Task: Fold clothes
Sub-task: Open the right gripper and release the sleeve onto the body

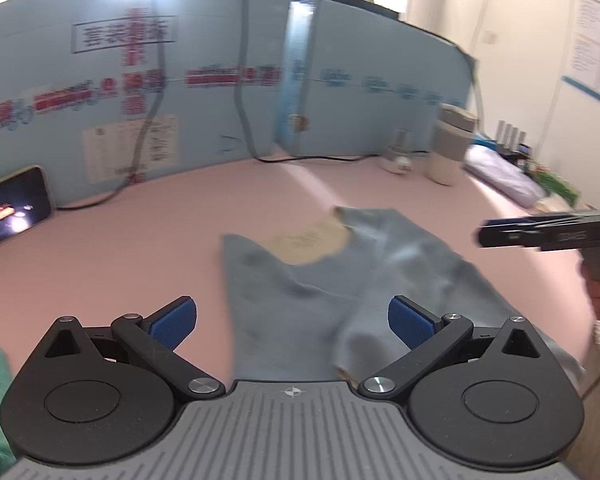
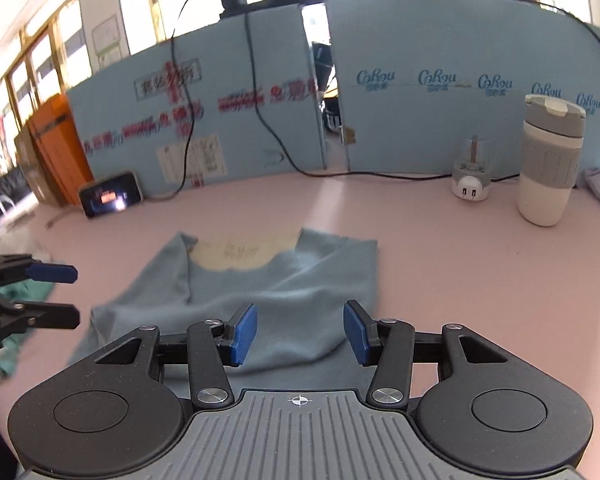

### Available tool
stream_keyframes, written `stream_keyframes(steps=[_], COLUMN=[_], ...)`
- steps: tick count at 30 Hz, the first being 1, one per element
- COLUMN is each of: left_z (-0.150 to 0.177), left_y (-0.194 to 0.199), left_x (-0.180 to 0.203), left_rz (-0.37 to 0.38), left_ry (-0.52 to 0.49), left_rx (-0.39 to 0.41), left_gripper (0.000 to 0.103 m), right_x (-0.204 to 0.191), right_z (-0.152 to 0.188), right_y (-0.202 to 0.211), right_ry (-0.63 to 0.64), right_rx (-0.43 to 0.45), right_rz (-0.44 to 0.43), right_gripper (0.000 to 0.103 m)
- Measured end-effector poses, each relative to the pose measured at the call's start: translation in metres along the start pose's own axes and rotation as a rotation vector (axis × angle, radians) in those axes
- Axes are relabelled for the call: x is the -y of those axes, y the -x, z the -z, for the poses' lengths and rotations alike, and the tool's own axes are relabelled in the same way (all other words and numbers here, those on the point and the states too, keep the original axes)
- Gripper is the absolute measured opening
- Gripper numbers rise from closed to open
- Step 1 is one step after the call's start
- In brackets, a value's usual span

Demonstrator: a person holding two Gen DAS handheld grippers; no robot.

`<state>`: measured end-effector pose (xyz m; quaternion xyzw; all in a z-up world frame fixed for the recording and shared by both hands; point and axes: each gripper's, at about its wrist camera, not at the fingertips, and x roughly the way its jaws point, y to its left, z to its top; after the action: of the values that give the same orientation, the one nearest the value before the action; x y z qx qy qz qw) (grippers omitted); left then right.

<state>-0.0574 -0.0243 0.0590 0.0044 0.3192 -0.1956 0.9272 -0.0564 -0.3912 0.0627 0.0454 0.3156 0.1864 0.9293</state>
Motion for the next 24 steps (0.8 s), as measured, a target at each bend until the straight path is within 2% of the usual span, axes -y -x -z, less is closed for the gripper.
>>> stream_keyframes(steps=[2,6,12,16,19,24], left_z=[-0.001,0.022,0.068,0.091,0.115,0.146], left_y=[0.000,0.010,0.053,0.086,0.103,0.124], left_x=[-0.004,0.001,0.017,0.033,0.049,0.072], left_rz=[0.004,0.096,0.157,0.184,0.187,0.191], left_ry=[0.015,-0.010,-0.038,-0.063,-0.094,-0.139], left_rx=[-0.004,-0.018,-0.044,-0.045,-0.067,-0.077], left_gripper=[0.103,0.103,0.103,0.103,0.103,0.099], right_x=[0.016,0.027,0.029,0.026,0.023,0.018], right_z=[-0.010,-0.001,0.048,0.078,0.096,0.123], right_y=[-0.001,0.013,0.052,0.089,0.112,0.127], right_ry=[-0.079,-0.100,-0.068,-0.082,-0.098,-0.109], right_rx=[-0.003,0.014,-0.017,0.010,0.022,-0.003], right_rz=[-0.019,-0.050,-0.014,-0.007,0.000,0.008], right_gripper=[0.048,0.048,0.048,0.048,0.048,0.048])
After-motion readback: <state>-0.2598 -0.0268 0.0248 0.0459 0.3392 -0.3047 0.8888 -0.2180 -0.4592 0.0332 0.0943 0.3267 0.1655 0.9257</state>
